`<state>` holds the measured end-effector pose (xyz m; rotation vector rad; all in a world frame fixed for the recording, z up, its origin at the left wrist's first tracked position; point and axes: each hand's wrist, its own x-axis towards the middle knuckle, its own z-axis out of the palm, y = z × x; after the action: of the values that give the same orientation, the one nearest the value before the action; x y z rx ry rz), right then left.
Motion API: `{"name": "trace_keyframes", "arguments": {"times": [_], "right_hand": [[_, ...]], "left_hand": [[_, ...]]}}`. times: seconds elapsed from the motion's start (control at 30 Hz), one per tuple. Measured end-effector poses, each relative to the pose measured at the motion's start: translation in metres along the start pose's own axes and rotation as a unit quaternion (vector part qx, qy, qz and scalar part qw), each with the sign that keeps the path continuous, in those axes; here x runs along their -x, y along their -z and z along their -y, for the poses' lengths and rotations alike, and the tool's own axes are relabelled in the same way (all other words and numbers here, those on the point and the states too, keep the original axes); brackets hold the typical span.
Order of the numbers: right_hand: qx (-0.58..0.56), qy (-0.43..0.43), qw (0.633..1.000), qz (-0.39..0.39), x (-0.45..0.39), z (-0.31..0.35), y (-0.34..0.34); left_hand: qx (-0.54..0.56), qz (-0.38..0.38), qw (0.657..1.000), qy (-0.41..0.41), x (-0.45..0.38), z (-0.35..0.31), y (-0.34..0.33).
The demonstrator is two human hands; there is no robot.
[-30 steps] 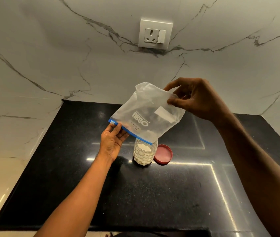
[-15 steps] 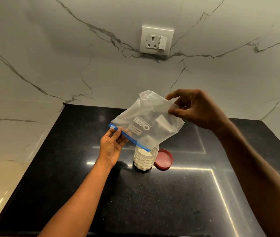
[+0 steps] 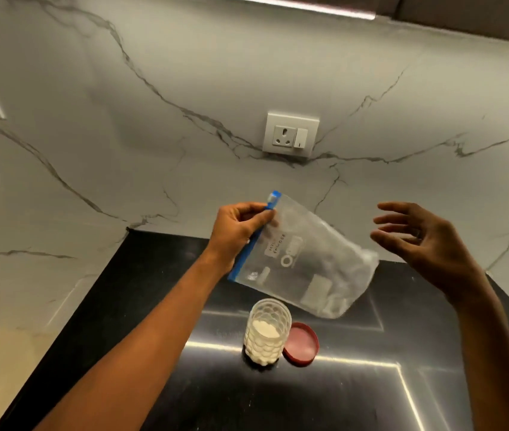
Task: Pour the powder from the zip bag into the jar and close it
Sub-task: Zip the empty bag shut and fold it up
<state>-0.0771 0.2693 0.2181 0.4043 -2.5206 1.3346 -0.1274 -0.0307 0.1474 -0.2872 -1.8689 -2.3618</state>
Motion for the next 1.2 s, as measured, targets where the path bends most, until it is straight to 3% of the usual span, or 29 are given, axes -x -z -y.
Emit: {"name": "trace_keyframes", "arguments": {"times": [0.2, 0.37, 0.67, 0.93, 1.2], "right_hand": [[0.045, 0.026, 0.996, 0.076, -0.028, 0.038, -0.033], [-0.070, 0.020, 0.997, 0.031, -0.040, 0.038, -0.055], [-0.290, -0.049, 0.955, -0.028, -0.025, 0.016, -0.076], [-0.249, -0.027, 0.968, -0.034, -0.025, 0.012, -0.087], [-0.270, -0.019, 0.961, -0.050, -0.025, 0.023, -0.103]], "left_hand": [[-0.188, 0.189, 0.961, -0.077, -0.039, -0.050, -0.037], [-0.287, 0.261, 0.917, -0.099, -0.048, -0.077, -0.047], [-0.331, 0.244, 0.911, -0.033, -0.038, -0.066, 0.000], [-0.401, 0.255, 0.879, -0.037, -0.040, -0.075, 0.008], [-0.414, 0.261, 0.860, -0.140, -0.040, -0.087, -0.038]]}}
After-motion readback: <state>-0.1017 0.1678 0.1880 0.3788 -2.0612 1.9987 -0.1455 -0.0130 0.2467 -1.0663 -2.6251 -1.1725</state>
